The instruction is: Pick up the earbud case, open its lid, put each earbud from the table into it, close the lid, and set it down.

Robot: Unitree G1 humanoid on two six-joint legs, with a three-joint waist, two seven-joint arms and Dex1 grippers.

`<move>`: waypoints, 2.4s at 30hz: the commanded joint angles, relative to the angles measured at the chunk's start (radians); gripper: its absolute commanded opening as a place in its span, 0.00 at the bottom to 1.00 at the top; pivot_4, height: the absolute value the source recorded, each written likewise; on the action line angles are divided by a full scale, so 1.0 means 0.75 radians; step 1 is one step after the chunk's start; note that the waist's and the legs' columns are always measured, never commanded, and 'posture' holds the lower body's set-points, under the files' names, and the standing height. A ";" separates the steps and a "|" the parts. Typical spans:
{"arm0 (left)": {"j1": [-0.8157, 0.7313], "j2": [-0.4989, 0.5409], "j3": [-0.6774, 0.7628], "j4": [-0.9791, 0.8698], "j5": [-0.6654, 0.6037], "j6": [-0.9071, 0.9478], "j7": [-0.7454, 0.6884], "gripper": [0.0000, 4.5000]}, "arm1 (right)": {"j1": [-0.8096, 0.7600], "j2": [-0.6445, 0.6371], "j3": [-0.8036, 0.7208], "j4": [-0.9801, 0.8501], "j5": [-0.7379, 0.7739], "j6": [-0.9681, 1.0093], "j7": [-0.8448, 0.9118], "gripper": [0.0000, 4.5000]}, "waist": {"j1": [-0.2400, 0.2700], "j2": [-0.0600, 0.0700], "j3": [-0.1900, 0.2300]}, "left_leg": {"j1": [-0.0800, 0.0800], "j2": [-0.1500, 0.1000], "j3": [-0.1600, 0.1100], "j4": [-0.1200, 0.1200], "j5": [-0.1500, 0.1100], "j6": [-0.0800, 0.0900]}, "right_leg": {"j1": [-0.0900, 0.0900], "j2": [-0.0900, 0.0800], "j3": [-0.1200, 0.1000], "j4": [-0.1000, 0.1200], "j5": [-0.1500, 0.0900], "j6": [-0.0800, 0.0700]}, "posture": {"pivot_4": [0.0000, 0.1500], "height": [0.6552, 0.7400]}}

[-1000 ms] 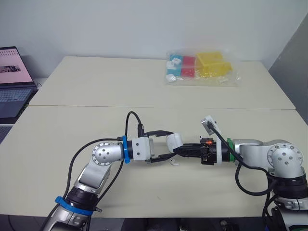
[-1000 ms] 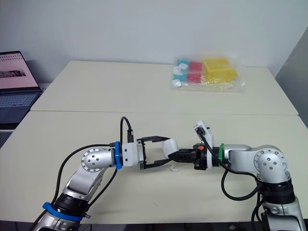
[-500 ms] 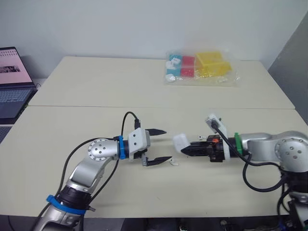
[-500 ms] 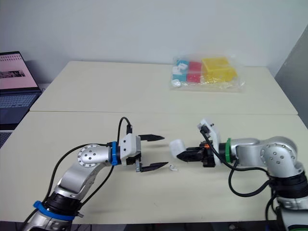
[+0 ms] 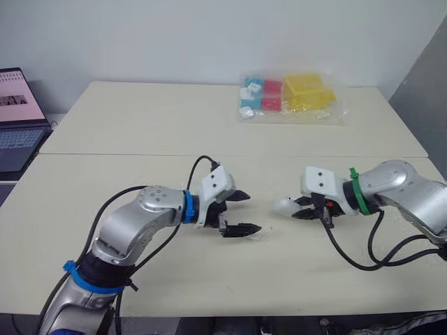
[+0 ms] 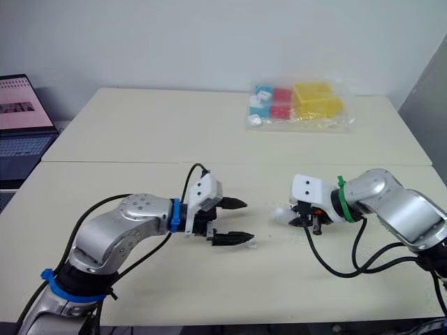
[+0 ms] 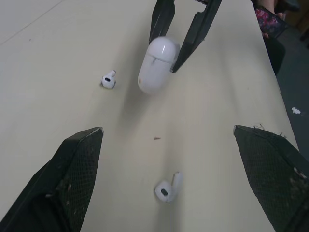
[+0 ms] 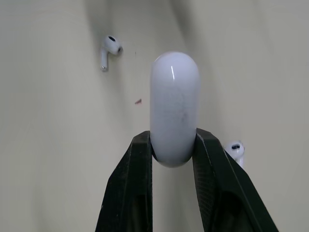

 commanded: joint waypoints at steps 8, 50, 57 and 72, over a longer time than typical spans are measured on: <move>-0.095 -0.106 -0.100 0.080 0.118 -0.073 0.045 1.00 | -0.082 0.134 -0.078 -0.017 -0.043 0.071 0.120 0.16 | 0.003 0.000 0.000 | 0.000 -0.001 0.001 0.001 0.000 0.000 | 0.000 -0.001 0.001 0.000 0.000 0.000 | 1.00 1.00; -0.079 -0.164 -0.068 0.153 0.147 -0.168 -0.052 0.18 | -0.036 0.122 -0.171 -0.061 -0.104 0.069 0.229 0.63 | 0.005 0.000 0.000 | 0.001 -0.001 0.000 0.004 0.000 0.000 | 0.000 -0.001 0.001 0.005 0.000 -0.001 | 1.00 1.00; 0.075 -0.237 0.072 0.220 0.035 -0.406 -0.137 0.18 | 0.086 -0.015 -0.389 -0.032 -0.125 -0.238 0.270 0.94 | 0.005 0.000 0.000 | 0.001 -0.001 0.001 0.004 0.000 0.000 | 0.000 -0.001 0.001 0.005 0.000 -0.001 | 1.00 1.00; 0.167 -0.341 0.119 0.285 0.066 -0.672 -0.127 0.18 | 0.171 0.281 -0.449 -0.152 -0.154 -0.304 -0.019 0.94 | 0.005 0.000 0.000 | 0.004 -0.001 0.001 0.006 0.001 0.000 | 0.003 -0.001 0.001 0.008 0.002 -0.004 | 1.00 1.00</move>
